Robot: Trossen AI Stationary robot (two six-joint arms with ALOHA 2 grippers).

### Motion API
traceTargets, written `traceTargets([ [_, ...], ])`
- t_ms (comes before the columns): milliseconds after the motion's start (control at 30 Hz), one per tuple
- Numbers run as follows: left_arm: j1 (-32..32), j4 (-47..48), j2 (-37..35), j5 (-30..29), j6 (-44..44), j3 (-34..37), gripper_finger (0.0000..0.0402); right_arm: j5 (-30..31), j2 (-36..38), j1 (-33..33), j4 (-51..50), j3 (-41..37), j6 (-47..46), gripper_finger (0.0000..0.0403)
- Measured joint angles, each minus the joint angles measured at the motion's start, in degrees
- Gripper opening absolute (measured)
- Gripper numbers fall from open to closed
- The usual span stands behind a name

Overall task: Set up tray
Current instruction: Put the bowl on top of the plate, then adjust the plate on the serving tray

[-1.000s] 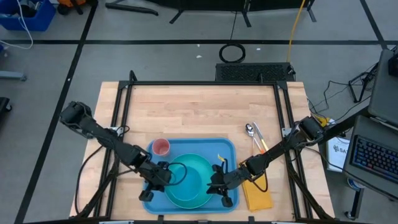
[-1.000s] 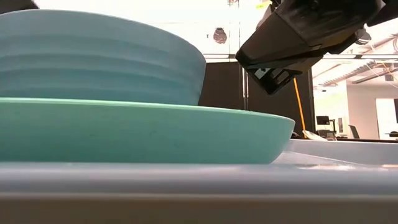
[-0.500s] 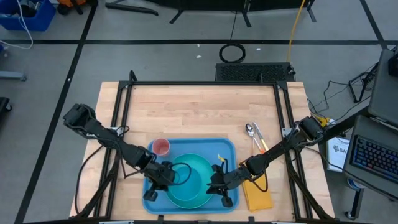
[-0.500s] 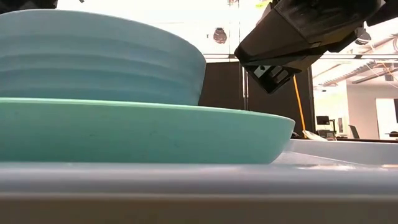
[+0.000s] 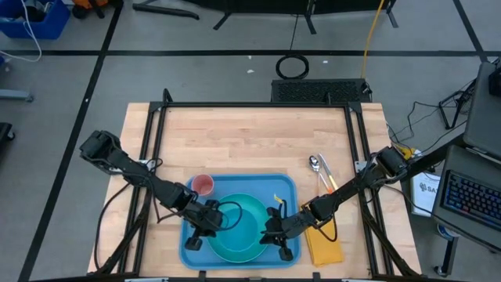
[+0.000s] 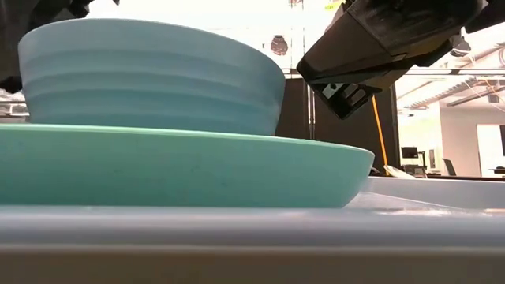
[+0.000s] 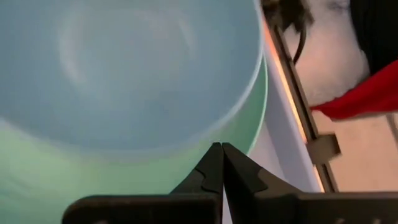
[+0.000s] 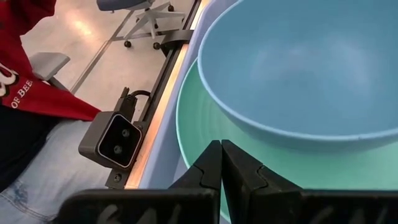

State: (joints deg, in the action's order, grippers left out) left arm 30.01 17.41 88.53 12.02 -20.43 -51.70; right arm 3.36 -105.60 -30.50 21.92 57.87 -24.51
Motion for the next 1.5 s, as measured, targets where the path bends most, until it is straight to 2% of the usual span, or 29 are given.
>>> traceTargets([
  [200,0.24,3.90,-0.71,1.16,-2.86,0.00,0.0003,1.63,1.89,-0.48,-3.66,0.00,-1.15,0.0000],
  [400,2.28,4.01,-3.72,1.15,-2.62,0.00,0.0004,11.79,8.29,-3.34,-19.22,0.02,-9.08,0.0000],
  [467,2.90,5.05,-5.45,0.28,-2.82,0.00,0.0003,13.18,9.19,-4.03,-21.21,0.06,-12.66,0.0000],
  [667,4.65,8.41,-11.82,-5.95,-3.97,-0.02,0.0004,12.41,7.58,-3.88,-24.19,0.02,-18.54,0.0000],
  [967,7.51,10.19,-18.65,-11.78,-4.10,-0.03,0.0006,9.86,5.35,-1.85,-25.21,-0.02,-20.46,0.0000],
  [1233,8.70,10.17,-19.93,-13.58,-3.88,-0.04,0.0006,9.79,4.72,-1.28,-24.15,0.00,-20.80,0.0000],
  [1500,8.69,10.28,-19.93,-13.65,-3.71,-0.02,0.0007,4.82,0.57,0.67,-21.40,0.00,-20.73,0.0000],
])
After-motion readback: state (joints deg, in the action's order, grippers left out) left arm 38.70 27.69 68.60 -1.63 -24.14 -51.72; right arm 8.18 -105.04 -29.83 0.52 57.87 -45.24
